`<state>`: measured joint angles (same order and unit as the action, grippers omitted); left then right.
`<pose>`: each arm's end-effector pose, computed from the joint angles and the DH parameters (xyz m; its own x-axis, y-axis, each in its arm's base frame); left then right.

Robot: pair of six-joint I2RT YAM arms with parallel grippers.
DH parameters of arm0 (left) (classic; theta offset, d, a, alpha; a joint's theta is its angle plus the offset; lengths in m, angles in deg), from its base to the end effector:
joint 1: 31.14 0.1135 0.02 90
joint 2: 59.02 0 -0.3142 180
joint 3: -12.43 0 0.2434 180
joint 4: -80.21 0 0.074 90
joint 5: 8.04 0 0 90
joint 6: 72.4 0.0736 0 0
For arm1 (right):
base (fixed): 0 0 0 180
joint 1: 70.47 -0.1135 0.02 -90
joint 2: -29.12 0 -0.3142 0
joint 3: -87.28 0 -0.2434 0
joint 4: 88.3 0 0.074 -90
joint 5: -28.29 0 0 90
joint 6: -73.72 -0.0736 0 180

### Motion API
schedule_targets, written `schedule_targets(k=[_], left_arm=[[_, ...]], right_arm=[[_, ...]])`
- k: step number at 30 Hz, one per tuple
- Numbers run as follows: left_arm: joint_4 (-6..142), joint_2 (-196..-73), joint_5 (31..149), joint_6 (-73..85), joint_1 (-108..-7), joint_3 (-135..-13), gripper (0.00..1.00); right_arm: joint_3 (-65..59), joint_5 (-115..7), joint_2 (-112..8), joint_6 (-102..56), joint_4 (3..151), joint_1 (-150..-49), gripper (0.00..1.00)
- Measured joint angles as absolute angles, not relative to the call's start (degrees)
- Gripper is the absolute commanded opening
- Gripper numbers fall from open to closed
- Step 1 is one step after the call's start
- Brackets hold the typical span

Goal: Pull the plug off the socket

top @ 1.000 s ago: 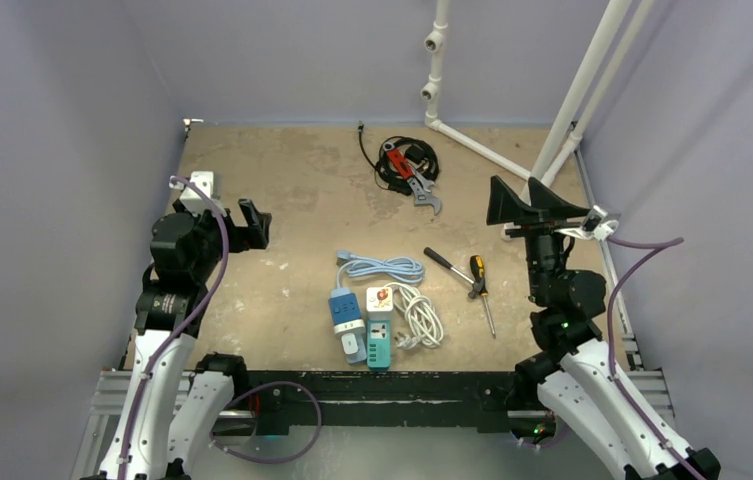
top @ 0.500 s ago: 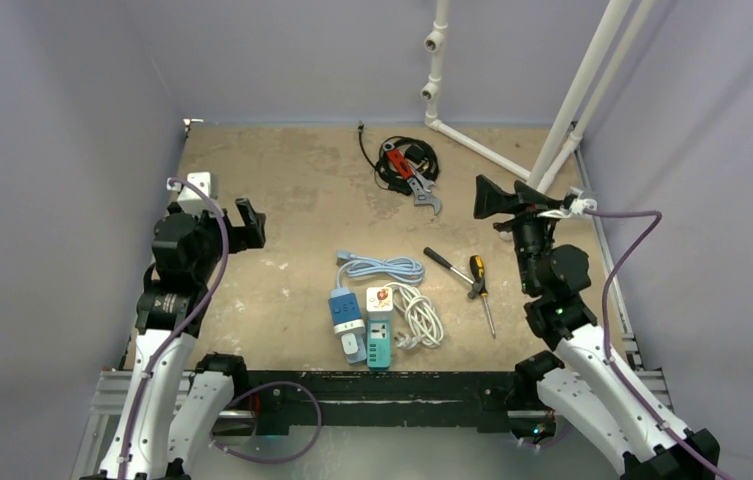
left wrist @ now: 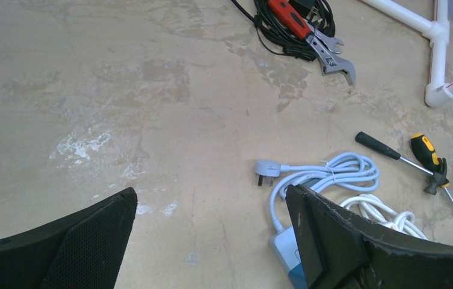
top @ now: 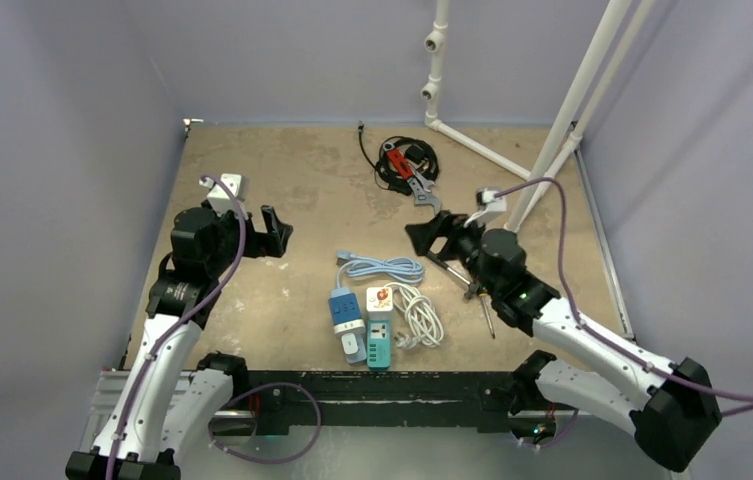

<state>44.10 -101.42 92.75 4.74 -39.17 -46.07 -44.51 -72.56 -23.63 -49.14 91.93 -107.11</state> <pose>0.1558 -0.0359 0.3428 -0.3996 -0.1644 -0.9018 0.2282 0.9350 -0.2716 0.1835 0.1192 0.3333 -0.2870 0.4507 -0.8453 -0.3331 0.7804 0.5292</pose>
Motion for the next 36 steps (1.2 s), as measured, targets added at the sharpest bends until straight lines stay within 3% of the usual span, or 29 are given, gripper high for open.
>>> schedule_targets(k=[7, 15, 33, 36], left_arm=[[44.03, -103.01, 93.8, 4.74, -39.44, -46.07, 0.95], [44.1, -103.34, 95.11, 4.74, -39.48, -46.07, 0.95], [44.1, -105.46, 95.92, 4.74, -39.48, -46.07, 0.95], [44.1, -105.55, 95.92, 4.74, -39.48, -46.07, 0.95]], right_arm=[[-46.33, -75.49, -29.14, -56.81, 87.89, -122.41, 0.99], [-43.25, -81.02, -37.29, -64.57, 81.29, -134.61, 0.98], [-36.38, -90.55, -50.23, -73.4, 71.01, -137.62, 0.94], [-35.4, -91.51, -52.75, -74.37, 69.68, -138.39, 0.87]])
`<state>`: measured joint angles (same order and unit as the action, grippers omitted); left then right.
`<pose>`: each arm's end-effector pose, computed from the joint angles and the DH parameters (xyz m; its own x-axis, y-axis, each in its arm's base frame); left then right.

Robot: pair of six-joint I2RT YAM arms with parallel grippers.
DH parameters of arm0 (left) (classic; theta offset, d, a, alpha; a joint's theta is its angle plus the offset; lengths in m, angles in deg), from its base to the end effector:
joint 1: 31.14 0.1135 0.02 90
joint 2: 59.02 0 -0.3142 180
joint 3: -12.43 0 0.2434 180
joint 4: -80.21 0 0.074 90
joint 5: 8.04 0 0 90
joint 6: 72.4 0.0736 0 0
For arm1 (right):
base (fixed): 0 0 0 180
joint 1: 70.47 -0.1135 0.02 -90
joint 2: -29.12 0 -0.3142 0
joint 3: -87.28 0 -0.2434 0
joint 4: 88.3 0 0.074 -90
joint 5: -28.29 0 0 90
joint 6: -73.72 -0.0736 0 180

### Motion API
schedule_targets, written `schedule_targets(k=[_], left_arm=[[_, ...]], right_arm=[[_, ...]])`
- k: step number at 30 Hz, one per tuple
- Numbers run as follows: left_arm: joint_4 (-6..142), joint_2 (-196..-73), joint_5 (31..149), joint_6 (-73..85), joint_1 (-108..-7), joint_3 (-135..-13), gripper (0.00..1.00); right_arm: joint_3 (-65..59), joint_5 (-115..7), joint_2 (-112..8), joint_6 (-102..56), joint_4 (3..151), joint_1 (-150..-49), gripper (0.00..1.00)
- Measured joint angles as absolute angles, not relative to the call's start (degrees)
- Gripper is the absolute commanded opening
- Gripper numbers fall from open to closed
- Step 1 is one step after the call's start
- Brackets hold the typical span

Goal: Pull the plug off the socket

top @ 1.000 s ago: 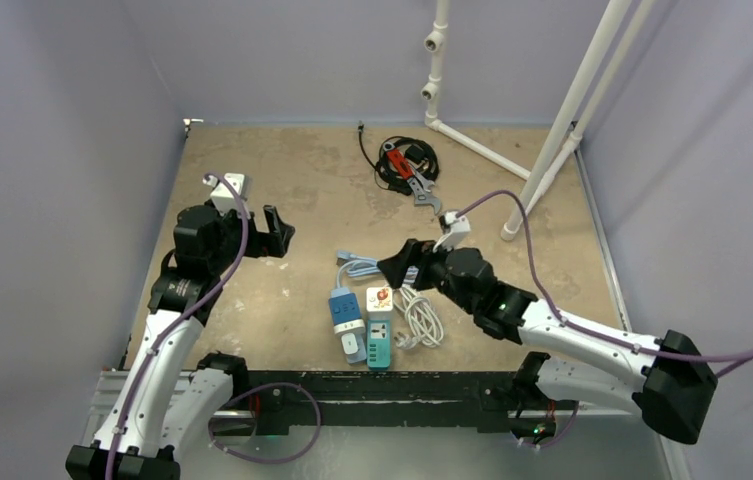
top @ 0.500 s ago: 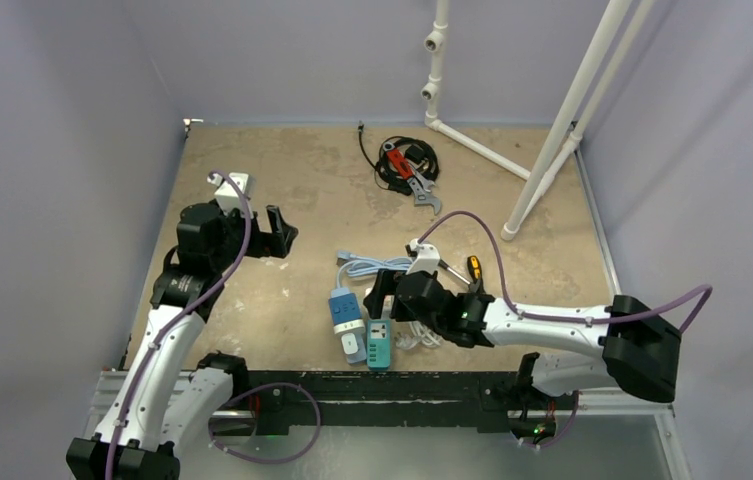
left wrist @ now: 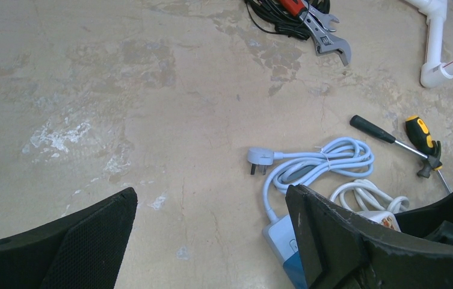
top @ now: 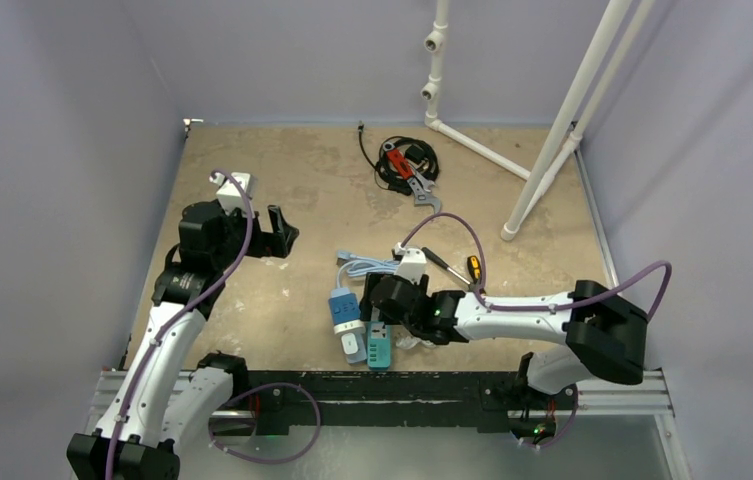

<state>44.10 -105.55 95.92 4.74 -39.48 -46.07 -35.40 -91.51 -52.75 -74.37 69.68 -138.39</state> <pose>0.1702 -0.0429 0.3325 -0.4743 -0.1488 -0.8677 0.2595 0.9182 -0.2993 0.1436 0.2566 0.2233 -0.7179 0.1899 -0.6698 -0.1254 0.9110 0.3928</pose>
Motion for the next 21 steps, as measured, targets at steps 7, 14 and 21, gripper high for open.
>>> schedule_targets(k=[7, 14, 21], left_arm=[[44.07, -106.16, 95.9, 4.74, -39.48, -46.07, 0.95], [44.05, -106.29, 95.88, 4.74, -39.48, -46.07, 0.95], [44.07, -106.49, 96.03, 4.74, -39.55, -46.07, 0.95]], right_arm=[[-35.25, -93.79, -53.67, -78.74, 67.27, -138.87, 0.57], [-35.23, -94.0, -53.51, -78.69, 67.19, -138.87, 0.09], [-35.18, -93.5, -54.58, -67.04, 73.88, -133.3, 0.0]])
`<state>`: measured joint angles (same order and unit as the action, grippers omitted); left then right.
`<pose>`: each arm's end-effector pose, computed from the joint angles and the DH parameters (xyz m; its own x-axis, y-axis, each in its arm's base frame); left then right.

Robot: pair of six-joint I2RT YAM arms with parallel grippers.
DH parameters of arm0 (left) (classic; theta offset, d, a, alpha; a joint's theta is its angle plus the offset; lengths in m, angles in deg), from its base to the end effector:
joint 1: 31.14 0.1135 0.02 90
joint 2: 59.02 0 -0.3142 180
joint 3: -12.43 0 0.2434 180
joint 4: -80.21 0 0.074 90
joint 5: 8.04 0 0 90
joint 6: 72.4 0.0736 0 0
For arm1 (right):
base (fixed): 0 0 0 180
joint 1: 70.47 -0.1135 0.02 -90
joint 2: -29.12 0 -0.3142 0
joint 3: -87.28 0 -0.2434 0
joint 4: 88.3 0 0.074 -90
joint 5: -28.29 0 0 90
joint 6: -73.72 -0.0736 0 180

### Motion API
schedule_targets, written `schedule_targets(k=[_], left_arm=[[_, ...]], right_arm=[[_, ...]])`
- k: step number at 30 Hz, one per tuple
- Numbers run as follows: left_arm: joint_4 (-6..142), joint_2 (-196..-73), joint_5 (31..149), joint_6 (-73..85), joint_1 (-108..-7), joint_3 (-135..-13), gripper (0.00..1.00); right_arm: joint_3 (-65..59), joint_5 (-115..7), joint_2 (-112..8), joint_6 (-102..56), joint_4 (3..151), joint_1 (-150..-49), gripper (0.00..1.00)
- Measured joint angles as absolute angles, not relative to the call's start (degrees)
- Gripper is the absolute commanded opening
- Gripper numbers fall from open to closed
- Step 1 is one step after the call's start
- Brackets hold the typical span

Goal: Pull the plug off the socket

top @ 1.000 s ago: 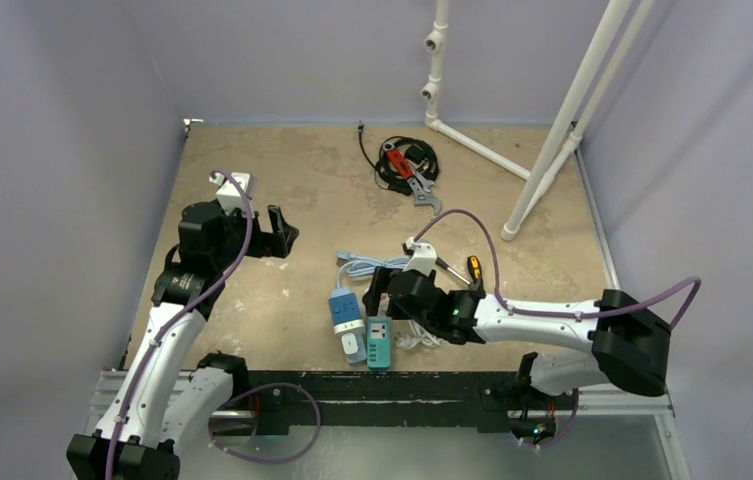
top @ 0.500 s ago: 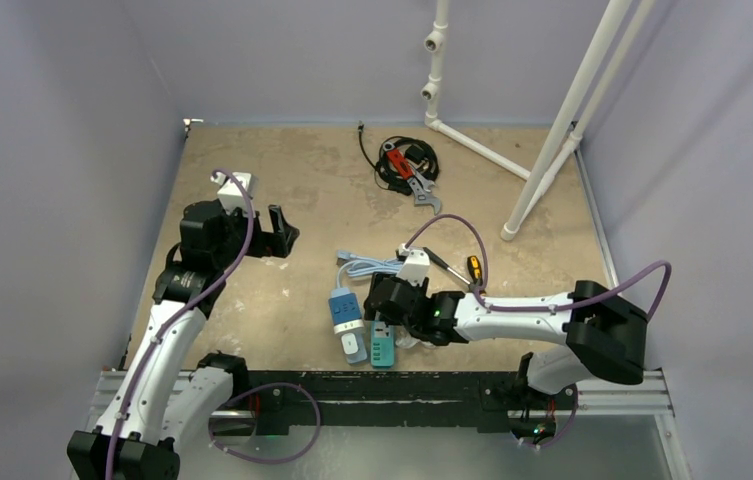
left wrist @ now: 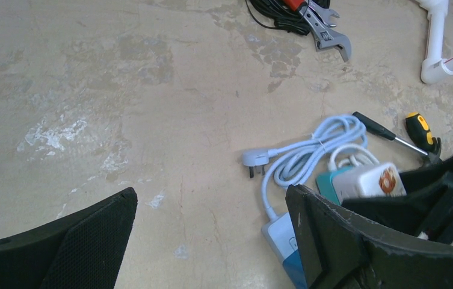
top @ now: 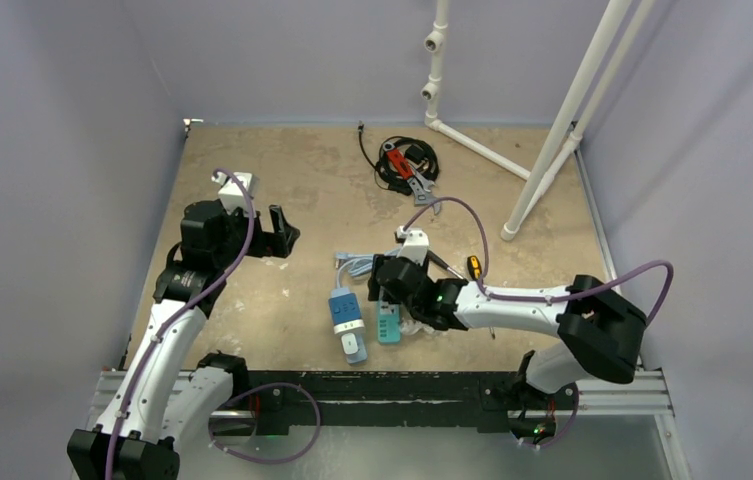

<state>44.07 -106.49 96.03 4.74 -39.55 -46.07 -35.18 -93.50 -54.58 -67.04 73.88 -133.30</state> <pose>0.1736 -0.0438 0.3299 -0.4893 -0.1459 -0.8598 0.2572 0.9179 -0.3021 0.1725 0.2512 0.2237 -0.6522 0.1710 -0.7385 -0.1233 0.9373 0.3259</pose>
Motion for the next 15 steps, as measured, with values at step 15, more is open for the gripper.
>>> schedule_targets(k=[15], left_arm=[[45.52, -106.79, 99.9, 5.22, -42.65, -46.02, 0.95]], right_arm=[[-23.9, -81.59, -70.19, -27.18, 103.23, -123.35, 0.0]])
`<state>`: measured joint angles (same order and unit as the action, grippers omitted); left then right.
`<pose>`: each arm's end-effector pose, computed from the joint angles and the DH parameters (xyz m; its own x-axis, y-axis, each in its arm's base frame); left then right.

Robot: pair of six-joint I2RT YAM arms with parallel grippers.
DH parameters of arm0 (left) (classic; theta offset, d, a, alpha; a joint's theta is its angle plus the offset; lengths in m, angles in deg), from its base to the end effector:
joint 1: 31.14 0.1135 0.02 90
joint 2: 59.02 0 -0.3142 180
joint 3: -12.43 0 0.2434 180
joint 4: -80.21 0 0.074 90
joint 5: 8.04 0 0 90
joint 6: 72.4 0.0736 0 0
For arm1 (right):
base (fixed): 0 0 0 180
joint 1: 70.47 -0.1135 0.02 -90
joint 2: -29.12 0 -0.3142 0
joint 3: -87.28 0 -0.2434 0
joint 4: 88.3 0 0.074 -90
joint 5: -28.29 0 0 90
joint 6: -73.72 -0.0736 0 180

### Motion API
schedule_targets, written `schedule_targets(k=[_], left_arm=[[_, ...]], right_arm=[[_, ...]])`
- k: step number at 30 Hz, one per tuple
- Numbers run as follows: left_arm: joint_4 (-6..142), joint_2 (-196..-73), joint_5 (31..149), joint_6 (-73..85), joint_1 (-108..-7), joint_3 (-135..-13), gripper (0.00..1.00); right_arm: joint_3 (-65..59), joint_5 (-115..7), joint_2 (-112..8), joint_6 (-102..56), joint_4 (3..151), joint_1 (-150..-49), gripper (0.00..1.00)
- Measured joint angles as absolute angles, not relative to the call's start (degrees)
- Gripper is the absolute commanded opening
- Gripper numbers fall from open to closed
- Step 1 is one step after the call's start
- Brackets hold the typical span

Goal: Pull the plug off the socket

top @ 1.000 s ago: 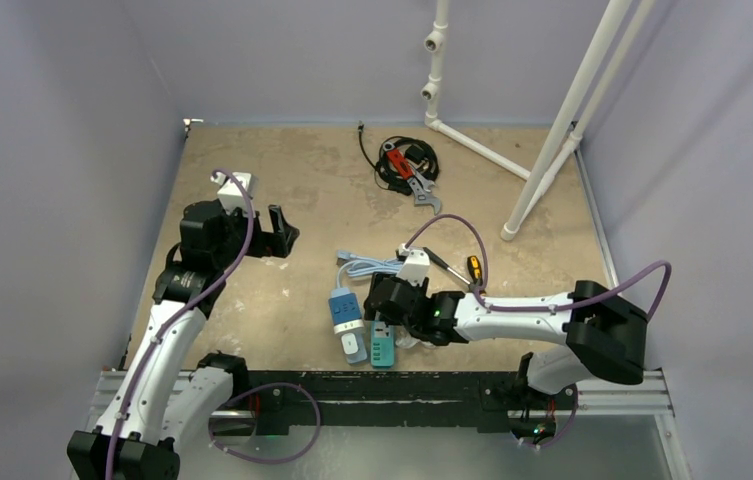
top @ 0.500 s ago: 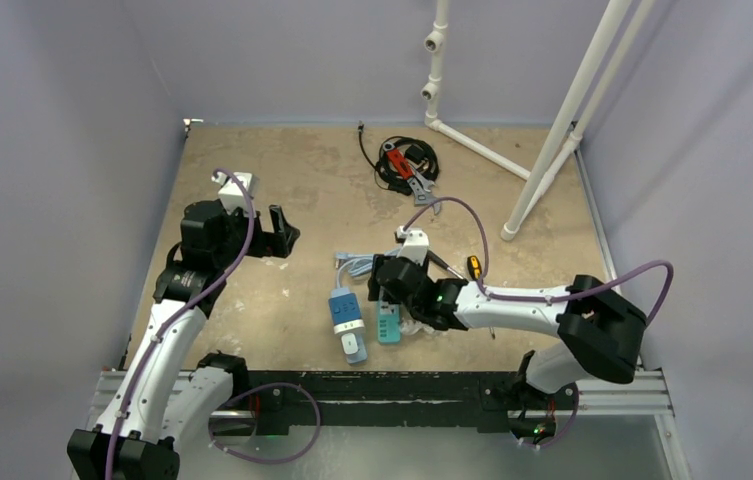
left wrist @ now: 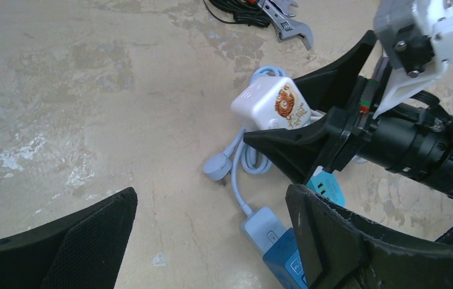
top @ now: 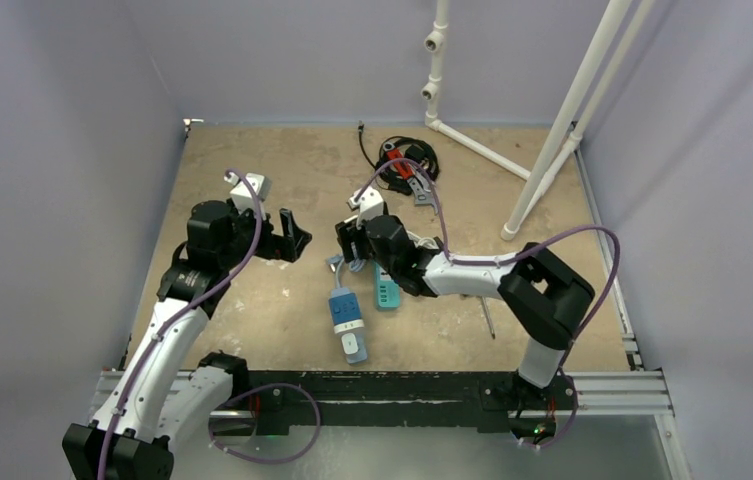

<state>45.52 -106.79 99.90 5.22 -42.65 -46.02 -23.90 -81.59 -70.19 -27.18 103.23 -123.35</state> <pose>0.1714 -0.0580 0.3327 -0.4893 -0.1085 -0.8654 0.3692 0.8731 -0.3183 0.2710 0.3166 0.2535 -0.2976 -0.0986 -0.9496 -0.5087 0.8581 0.0703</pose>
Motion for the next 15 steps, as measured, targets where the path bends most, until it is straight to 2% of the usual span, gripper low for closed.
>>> schedule_targets(k=[6, 15], left_arm=[[45.56, -107.14, 100.14, 5.22, -42.91, -46.02, 0.95], [45.69, -107.14, 99.94, 5.2, -42.91, -46.02, 0.96]], right_arm=[[-22.57, -78.62, -72.55, -23.74, 104.76, -123.15, 0.0], [-24.1, -76.24, -66.91, -24.25, 107.01, -121.43, 0.0]])
